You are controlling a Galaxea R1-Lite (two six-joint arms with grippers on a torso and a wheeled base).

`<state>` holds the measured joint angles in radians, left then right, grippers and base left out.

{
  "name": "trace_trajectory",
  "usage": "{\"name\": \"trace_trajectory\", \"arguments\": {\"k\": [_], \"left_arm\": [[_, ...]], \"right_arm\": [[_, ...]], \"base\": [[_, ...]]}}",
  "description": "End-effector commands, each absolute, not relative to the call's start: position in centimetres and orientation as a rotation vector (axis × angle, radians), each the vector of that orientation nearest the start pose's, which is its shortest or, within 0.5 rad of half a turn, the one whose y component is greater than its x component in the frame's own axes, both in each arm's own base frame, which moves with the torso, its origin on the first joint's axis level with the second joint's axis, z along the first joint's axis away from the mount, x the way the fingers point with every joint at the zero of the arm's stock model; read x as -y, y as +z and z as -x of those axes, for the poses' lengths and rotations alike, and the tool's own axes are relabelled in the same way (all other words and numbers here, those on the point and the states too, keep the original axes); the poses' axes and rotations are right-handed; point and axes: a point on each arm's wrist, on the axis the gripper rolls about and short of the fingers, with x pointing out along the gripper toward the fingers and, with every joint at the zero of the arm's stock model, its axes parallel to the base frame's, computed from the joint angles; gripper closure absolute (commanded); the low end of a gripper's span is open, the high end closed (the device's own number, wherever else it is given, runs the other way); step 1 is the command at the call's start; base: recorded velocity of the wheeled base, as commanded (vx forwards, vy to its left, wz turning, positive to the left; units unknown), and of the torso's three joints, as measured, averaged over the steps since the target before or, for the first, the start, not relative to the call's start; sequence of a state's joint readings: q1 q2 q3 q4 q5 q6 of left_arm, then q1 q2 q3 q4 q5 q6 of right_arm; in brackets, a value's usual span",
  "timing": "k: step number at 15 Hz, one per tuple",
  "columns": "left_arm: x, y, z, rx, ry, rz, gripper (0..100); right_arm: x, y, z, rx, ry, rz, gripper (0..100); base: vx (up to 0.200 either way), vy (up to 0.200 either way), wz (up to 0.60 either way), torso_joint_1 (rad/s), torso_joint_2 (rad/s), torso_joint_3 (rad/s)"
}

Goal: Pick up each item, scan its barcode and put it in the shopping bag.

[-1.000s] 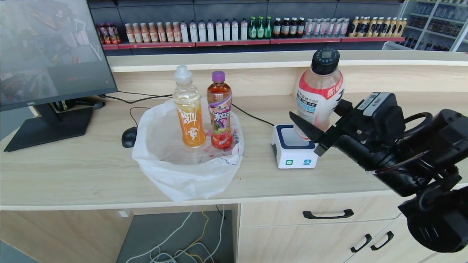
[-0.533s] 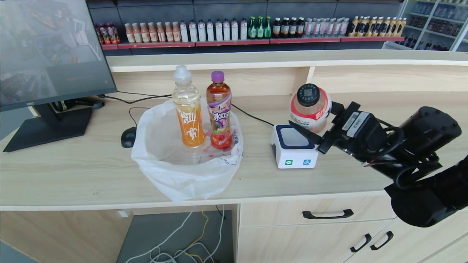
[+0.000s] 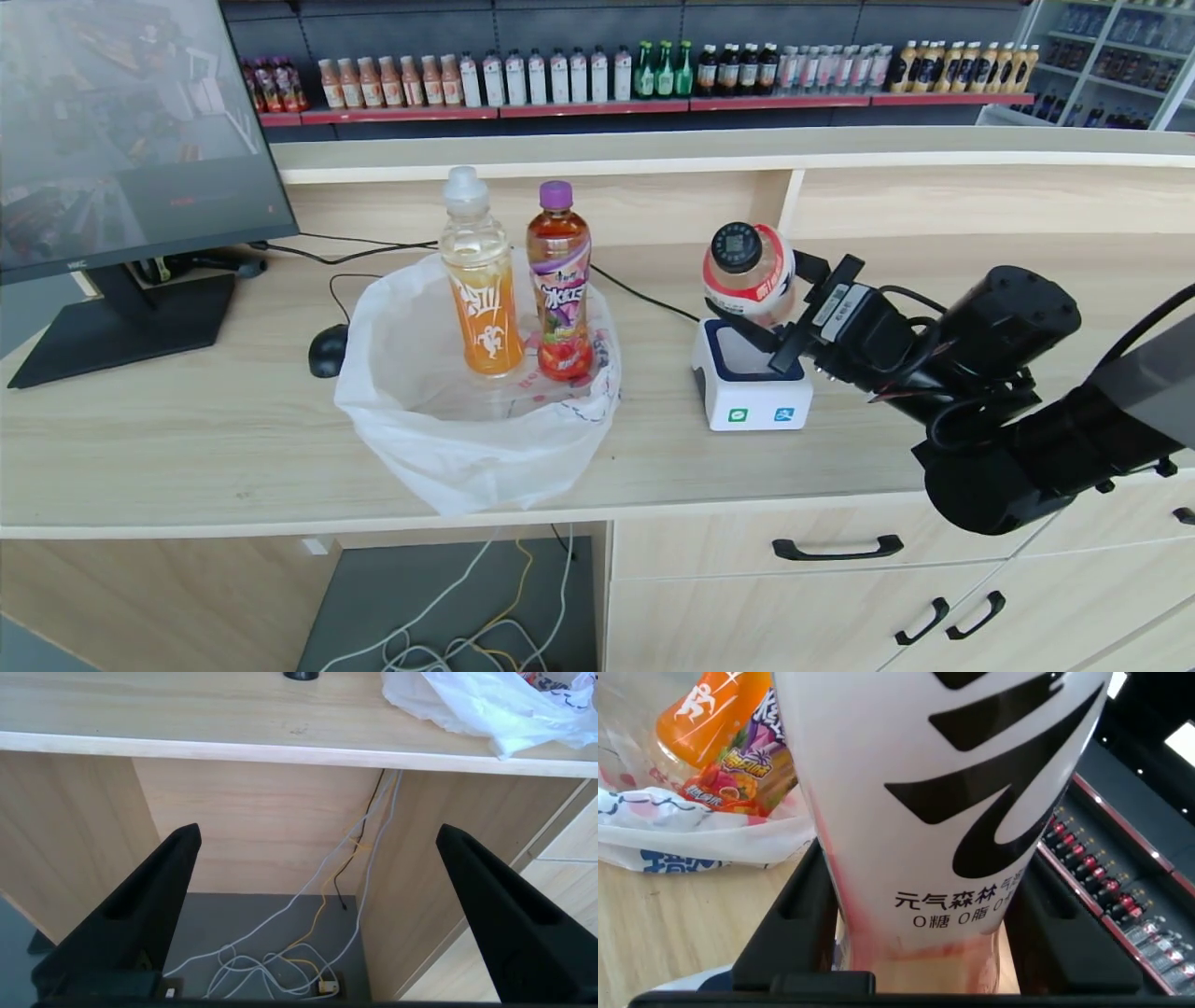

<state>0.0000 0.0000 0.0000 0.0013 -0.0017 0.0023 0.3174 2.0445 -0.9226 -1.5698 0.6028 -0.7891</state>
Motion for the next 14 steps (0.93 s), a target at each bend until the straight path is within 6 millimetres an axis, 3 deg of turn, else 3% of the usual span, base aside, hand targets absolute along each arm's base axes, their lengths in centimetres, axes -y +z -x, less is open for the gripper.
{"name": "trace_trajectory", "arguments": {"k": [1,8,14], "left_arm": [[0.00,7.53,2.28,-0.002,-0.002,-0.003,0],[0.00,7.53,2.28,-0.002,-0.002,-0.003,0],[0.00,7.53,2.28,-0.002,-0.002,-0.003,0]], "right_arm": [[-12.91,18.55,-35.02,0.806,0.673,0.790,100],[-12.31,19.54,-34.87,0.851,0.694,0.806,100],[-12.74,19.17,-34.53,0.840,0.717,0.796,100]], "base": [[0.000,0.000,0.00,0.000,0.00,0.000],[0.000,0.000,0.00,0.000,0.00,0.000],[0.000,0.000,0.00,0.000,0.00,0.000]]}}
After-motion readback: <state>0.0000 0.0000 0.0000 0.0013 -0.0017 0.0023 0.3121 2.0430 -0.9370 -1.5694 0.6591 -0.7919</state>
